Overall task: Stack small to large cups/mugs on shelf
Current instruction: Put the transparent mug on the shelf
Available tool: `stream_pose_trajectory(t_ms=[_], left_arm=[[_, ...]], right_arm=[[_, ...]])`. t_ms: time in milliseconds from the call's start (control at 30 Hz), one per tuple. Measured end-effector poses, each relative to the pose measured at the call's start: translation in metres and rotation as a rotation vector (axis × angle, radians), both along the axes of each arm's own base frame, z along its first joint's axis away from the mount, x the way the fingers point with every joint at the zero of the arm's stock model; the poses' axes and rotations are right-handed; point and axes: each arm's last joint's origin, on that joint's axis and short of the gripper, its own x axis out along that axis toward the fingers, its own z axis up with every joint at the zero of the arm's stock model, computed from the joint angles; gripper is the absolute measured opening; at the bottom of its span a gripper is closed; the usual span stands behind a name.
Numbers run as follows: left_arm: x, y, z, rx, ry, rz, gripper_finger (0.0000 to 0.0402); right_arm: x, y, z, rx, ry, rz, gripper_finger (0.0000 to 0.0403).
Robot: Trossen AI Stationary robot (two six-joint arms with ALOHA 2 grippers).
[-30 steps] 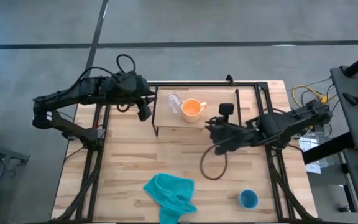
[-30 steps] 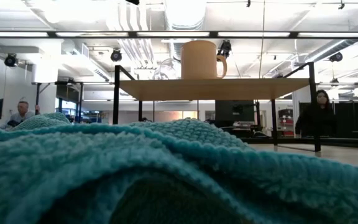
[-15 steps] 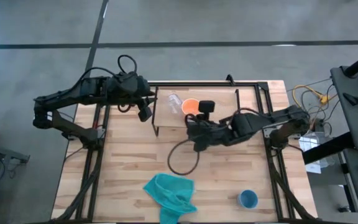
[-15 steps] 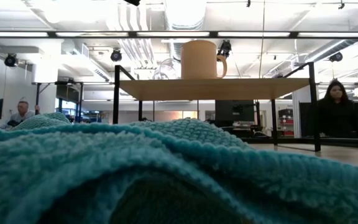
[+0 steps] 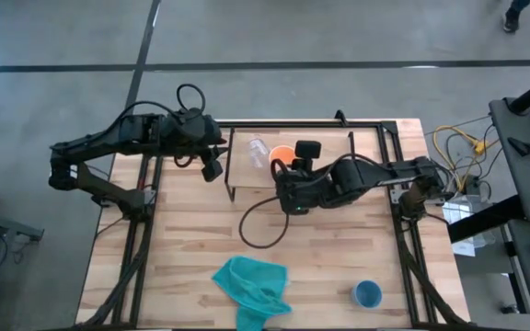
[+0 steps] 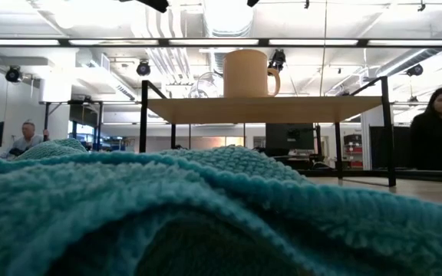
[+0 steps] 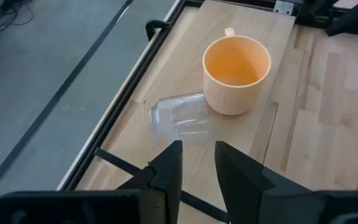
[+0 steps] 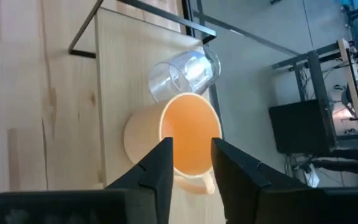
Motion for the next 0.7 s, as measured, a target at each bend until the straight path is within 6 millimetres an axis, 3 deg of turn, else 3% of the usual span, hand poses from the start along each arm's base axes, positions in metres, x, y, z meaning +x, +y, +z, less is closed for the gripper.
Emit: stream_pose_trajectory(t_ms=[433,700], left_arm=[[-0.0001,-0.0003,-0.0001,0.004,0.003,-0.009,0.0082],[-0.0001,-0.0003,-0.0001,0.003,0.003,-0.009,0.0082]], right_arm=[[-0.0029,0.0003,0.0089,0.018,-0.034,-0.001,0.0136],[0.0057,0.0038,0.0056,0.155,-0.046,0.086,0.0135]])
